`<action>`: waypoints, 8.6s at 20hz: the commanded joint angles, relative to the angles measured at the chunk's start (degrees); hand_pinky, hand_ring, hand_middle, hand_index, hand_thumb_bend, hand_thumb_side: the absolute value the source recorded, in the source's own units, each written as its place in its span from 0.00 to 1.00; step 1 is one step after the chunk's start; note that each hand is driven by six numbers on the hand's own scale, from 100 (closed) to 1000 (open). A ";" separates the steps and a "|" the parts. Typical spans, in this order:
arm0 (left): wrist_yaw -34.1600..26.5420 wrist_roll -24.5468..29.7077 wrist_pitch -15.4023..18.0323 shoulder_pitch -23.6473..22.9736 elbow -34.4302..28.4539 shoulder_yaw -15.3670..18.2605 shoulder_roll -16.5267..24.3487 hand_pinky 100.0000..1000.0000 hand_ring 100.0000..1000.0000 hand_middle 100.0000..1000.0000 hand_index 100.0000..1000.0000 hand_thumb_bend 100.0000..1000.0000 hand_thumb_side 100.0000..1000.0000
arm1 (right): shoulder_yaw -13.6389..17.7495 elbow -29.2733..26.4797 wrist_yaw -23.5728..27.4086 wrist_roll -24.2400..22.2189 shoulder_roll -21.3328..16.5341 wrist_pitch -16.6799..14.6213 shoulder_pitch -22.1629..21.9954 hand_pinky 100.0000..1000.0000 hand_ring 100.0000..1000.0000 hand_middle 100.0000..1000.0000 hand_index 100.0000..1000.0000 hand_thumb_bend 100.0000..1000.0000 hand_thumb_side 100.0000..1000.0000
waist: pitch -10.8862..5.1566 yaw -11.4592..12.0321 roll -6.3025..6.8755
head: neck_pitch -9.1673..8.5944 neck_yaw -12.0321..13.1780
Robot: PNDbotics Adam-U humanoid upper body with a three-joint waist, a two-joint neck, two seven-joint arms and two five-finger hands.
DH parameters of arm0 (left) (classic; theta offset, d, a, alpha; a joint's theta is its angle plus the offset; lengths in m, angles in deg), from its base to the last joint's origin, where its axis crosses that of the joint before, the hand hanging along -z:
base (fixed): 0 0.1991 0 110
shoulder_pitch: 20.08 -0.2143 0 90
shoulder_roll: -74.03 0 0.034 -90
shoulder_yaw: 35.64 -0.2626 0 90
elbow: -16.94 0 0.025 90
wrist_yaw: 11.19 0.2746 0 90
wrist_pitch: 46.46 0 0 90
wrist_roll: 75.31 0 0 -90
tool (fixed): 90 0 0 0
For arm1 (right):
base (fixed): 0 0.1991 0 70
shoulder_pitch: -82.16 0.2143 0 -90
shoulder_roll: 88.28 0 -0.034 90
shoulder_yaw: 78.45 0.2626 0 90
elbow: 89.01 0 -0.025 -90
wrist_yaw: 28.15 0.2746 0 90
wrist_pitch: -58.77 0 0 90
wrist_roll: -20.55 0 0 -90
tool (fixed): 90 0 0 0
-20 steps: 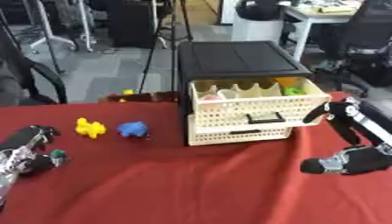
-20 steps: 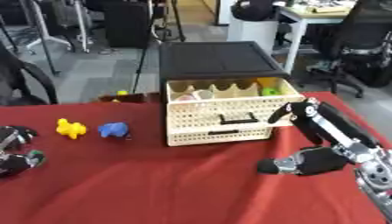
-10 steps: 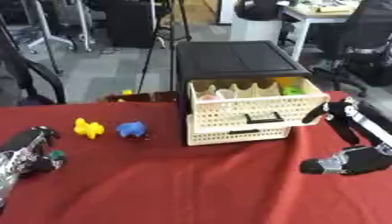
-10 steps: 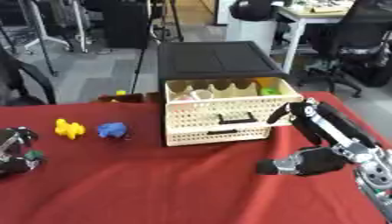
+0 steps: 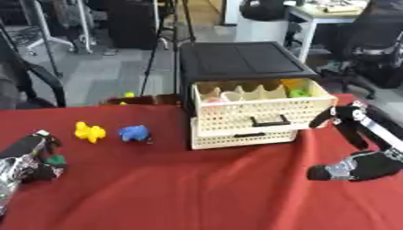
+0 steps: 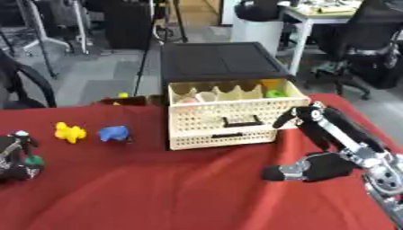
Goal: Pick up objects from table and place into drawer.
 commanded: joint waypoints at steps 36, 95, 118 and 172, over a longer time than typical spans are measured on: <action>-0.25 -2.01 -2.69 0.73 -0.66 -0.24 0.30 0.40 0.25 0.23 0.42 0.07 0.00 | 0.34 0.84 -0.10 -0.45 -0.77 -0.43 1.65 0.00 0.00 0.00 0.62 1.00 0.60 | -0.40 -0.24 0.11 | -0.25 -0.68; -27.38 -1.84 0.32 11.99 -24.47 -9.37 -11.85 0.40 0.26 0.22 0.42 0.00 0.08 | -1.35 0.50 1.03 -2.62 1.39 -1.37 4.63 0.00 0.00 0.00 0.62 1.00 0.59 | 0.04 -9.77 -0.95 | -3.08 2.31; -25.23 -0.92 3.23 11.71 -24.14 -10.65 -14.35 0.48 0.39 0.36 0.55 0.00 0.06 | -1.61 1.13 0.90 -2.96 1.89 -1.55 4.81 0.00 0.00 0.00 0.62 1.00 0.58 | 0.67 -11.17 -0.59 | -3.42 2.57; -31.55 -9.70 4.67 12.95 -29.85 -9.12 -10.94 0.64 0.66 0.60 0.76 0.42 0.22 | -2.15 2.05 0.91 -3.70 1.91 -2.13 6.15 0.00 0.00 0.00 0.63 1.00 0.57 | 1.21 -11.89 0.54 | -5.83 2.12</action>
